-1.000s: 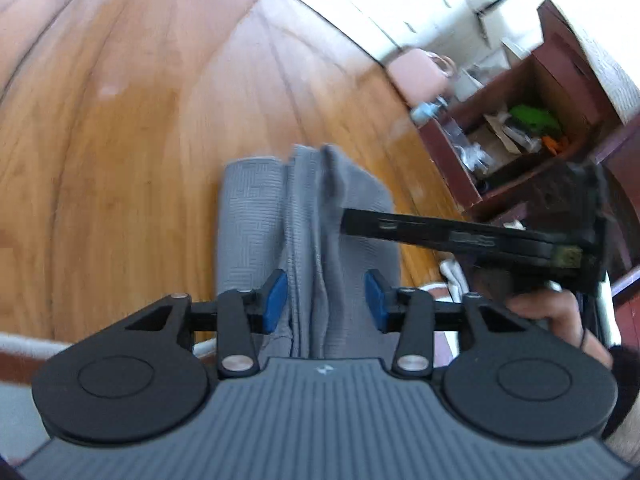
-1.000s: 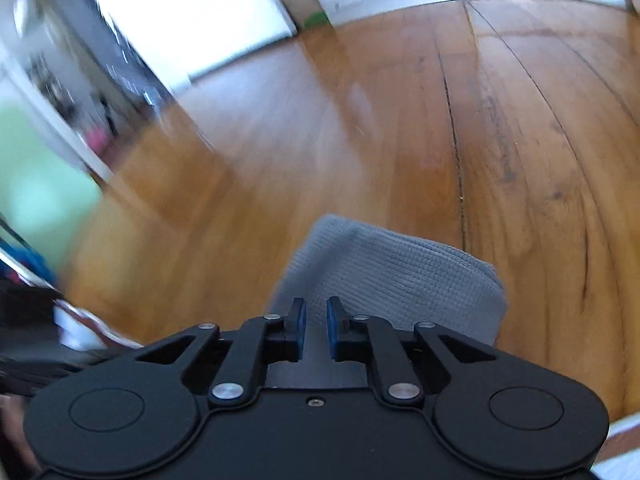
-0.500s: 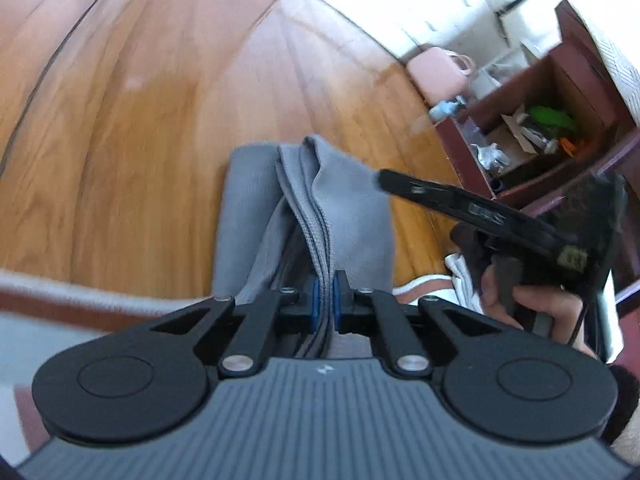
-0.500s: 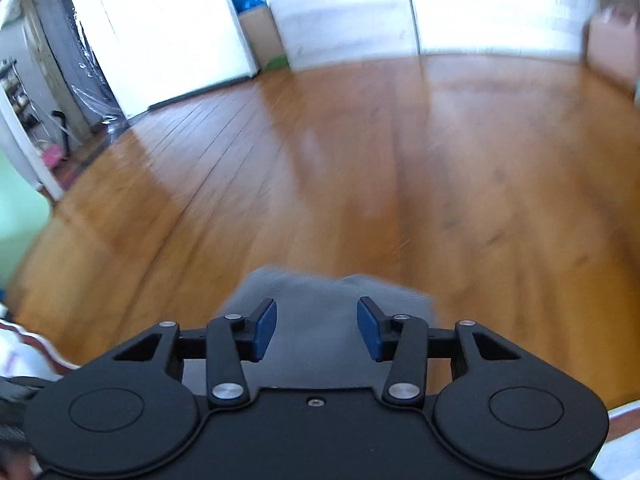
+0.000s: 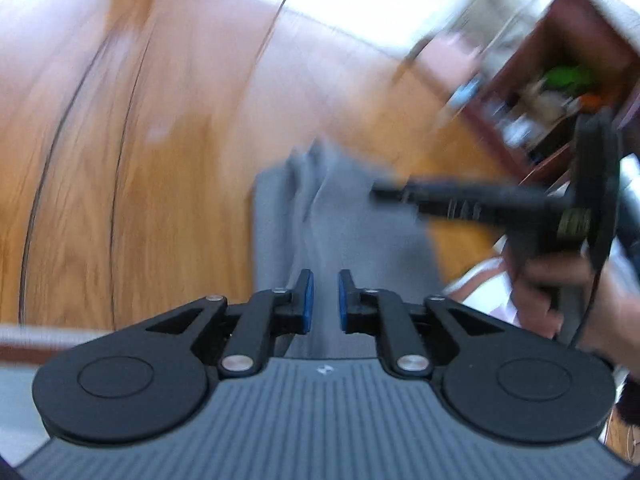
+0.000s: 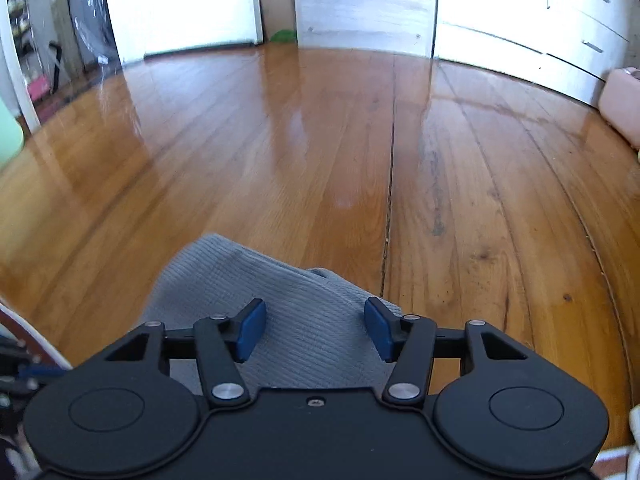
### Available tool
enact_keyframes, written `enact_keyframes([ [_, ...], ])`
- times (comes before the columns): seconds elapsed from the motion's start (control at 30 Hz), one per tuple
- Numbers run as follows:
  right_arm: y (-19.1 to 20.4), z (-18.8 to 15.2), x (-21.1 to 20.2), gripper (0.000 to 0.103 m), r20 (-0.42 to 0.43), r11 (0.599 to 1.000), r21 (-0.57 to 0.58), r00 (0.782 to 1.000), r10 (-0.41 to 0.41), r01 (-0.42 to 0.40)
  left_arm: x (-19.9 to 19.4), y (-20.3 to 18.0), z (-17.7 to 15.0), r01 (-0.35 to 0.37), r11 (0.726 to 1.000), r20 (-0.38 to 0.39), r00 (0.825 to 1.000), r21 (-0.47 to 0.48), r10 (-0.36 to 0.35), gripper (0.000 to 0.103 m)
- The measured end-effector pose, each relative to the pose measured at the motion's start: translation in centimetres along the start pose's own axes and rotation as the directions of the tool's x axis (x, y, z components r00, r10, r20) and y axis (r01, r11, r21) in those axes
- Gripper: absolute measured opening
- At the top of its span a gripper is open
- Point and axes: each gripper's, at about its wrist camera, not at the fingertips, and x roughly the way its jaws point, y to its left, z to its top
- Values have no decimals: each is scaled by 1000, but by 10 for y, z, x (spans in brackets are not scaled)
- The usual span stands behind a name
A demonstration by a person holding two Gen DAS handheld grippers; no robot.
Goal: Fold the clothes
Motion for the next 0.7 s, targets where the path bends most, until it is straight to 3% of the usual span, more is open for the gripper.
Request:
enact_keyframes([
  [0.1, 17, -16, -31, 59, 37, 999, -25, 998, 43, -42, -4, 0, 5, 39, 999, 81, 996, 9, -39, 13],
  [0.2, 33, -39, -43, 60, -20, 994, -90, 998, 68, -69, 19, 4, 2, 93, 996, -2, 996, 9, -93, 13],
  [0.3, 52, -71, -44, 60, -160, 983, -134, 982, 102, -124, 41, 11, -11, 17, 1000, -166, 986, -26, -21, 7],
  [0.33, 59, -84, -44, 60, -202, 979, -149, 973, 111, -143, 40, 13, -10, 10, 999, -169, 985, -41, -17, 8],
  [0.37, 66, -93, -52, 61, -188, 978, -162, 977, 100, -131, 39, 15, -8, 0, 998, -174, 985, -56, -10, 7],
  [0.47, 75, -110, -69, 62, -197, 976, -147, 972, 128, -159, 29, 15, -4, -113, 994, -184, 977, -14, 108, 9],
  [0.5, 76, -114, -73, 63, -208, 975, -132, 967, 149, -178, 26, 14, -3, -155, 988, -180, 971, 11, 155, 10],
  [0.53, 80, -116, -78, 63, -230, 964, -169, 959, 163, -205, 27, 15, -5, -203, 978, -181, 961, 42, 207, 22],
  [0.6, 88, -119, -83, 63, -283, 929, -298, 950, 134, -220, 28, 19, -7, -287, 953, -180, 937, 94, 300, 25],
  [0.7, 75, -104, -90, 61, -301, 930, -260, 937, 179, -261, 21, 45, -5, -199, 977, -206, 962, -76, 180, 25],
])
